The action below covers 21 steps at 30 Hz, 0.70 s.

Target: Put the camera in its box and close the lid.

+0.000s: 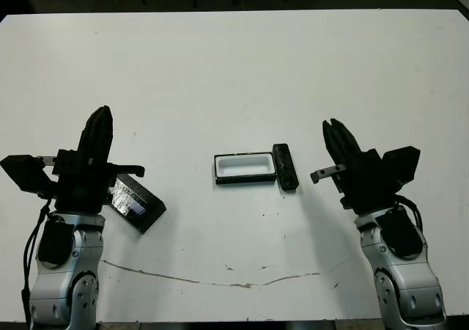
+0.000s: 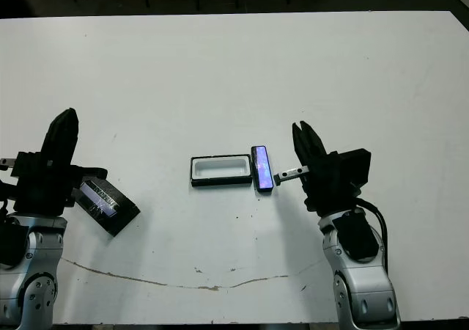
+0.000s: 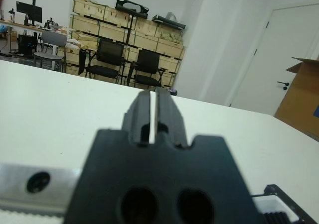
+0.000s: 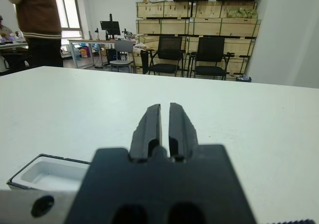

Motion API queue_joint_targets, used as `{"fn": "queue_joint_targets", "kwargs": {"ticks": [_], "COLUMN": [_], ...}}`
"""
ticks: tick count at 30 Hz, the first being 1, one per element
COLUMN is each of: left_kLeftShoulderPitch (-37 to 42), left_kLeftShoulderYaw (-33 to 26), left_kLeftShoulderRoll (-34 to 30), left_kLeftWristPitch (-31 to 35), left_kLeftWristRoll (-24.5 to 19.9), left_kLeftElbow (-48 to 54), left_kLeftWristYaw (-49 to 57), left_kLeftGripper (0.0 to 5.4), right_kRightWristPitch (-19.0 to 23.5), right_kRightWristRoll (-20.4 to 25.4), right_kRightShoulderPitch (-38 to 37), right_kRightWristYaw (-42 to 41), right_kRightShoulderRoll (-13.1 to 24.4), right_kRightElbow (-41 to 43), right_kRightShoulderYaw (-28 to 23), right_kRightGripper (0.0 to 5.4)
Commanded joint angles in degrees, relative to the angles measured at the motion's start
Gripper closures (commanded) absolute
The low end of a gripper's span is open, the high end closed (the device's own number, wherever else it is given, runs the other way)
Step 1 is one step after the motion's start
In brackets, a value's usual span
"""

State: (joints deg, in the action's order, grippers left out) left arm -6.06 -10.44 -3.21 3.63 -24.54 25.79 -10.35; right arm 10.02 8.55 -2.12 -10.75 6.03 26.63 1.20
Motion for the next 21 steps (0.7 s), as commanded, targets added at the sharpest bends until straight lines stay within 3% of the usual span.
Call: {"fn": "queue_joint_targets", "kwargs": {"ticks": [1, 9, 13, 18, 21], "left_kLeftShoulderPitch": [-1.28, -2.34, -2.82, -3.34, -3.58], "left_kLeftShoulderYaw": [0.41, 1.61, 1.8, 2.22, 2.67], "left_kLeftShoulderRoll": [-0.31, 0.0, 0.1, 0.31, 0.42], "left_kLeftWristPitch": [1.22, 0.98, 1.15, 1.03, 0.79], "left_kLeftWristRoll": [0.12, 0.28, -0.18, 0.34, 0.81], "left_kLeftElbow": [0.01, -0.36, -0.32, -0.09, -0.15], "left_kLeftWristYaw": [0.4, 0.18, 0.22, 0.58, 0.47], "left_kLeftGripper": [5.39, 5.39, 5.39, 5.39, 5.39], "right_kRightWristPitch": [1.12, 2.23, 6.47, 15.34, 14.51], "right_kRightWristRoll": [0.65, 0.52, 1.28, 1.58, 0.78], "right_kRightShoulderPitch": [-0.6, -0.59, 3.78, 22.19, 32.23], "right_kRightWristYaw": [-0.06, -0.32, -1.55, -8.66, -17.03], "right_kRightShoulderRoll": [0.18, 1.42, 4.59, 15.76, 22.07], "right_kRightElbow": [-0.25, -0.01, 1.18, -5.74, -15.94], "right_kRightShoulderYaw": [-0.11, -0.41, -2.02, -4.47, -2.33], "right_kRightGripper": [5.4, 5.4, 5.4, 5.4, 5.4]}}
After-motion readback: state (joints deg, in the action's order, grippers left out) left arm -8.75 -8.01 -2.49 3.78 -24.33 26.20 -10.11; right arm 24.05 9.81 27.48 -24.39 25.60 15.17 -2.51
